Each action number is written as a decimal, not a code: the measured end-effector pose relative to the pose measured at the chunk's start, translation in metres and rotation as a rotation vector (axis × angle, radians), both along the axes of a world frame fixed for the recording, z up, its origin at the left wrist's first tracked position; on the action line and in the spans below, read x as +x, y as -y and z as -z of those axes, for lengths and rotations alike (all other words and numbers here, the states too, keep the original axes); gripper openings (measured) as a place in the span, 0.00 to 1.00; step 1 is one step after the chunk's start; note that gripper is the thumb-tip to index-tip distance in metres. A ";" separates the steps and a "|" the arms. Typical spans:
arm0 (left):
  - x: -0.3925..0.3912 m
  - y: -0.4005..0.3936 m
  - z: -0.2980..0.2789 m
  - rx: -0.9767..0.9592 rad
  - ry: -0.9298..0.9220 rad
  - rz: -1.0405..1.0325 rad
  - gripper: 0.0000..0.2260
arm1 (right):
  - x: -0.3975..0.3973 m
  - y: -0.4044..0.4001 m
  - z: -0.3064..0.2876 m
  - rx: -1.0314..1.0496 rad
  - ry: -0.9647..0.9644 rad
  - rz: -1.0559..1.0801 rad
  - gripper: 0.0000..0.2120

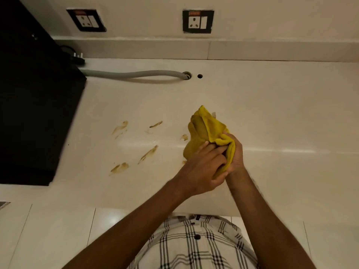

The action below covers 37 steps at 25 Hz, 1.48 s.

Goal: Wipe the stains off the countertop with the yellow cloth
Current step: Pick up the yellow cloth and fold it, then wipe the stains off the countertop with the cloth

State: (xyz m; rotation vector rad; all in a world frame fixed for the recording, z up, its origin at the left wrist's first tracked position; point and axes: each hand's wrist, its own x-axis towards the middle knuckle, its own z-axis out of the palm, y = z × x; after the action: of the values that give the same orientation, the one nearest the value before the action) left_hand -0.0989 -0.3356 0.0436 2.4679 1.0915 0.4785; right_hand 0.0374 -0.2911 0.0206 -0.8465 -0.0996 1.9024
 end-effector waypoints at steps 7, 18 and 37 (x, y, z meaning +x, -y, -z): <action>-0.079 0.038 0.008 -0.137 -0.014 -0.370 0.23 | -0.078 0.066 -0.007 -0.059 -0.015 0.093 0.24; -0.146 0.043 -0.007 -0.194 0.233 -0.454 0.17 | -0.147 0.117 -0.011 -0.119 0.271 -0.057 0.17; -0.323 0.079 0.114 -0.165 -0.224 -0.912 0.29 | -0.173 0.116 0.071 0.826 2.093 -0.839 0.54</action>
State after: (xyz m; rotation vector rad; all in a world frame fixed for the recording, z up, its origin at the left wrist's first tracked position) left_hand -0.4222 -0.4146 -0.0706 1.7886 2.2345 0.3295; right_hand -0.1357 -0.4073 -0.0506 -1.8544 -2.4796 0.4737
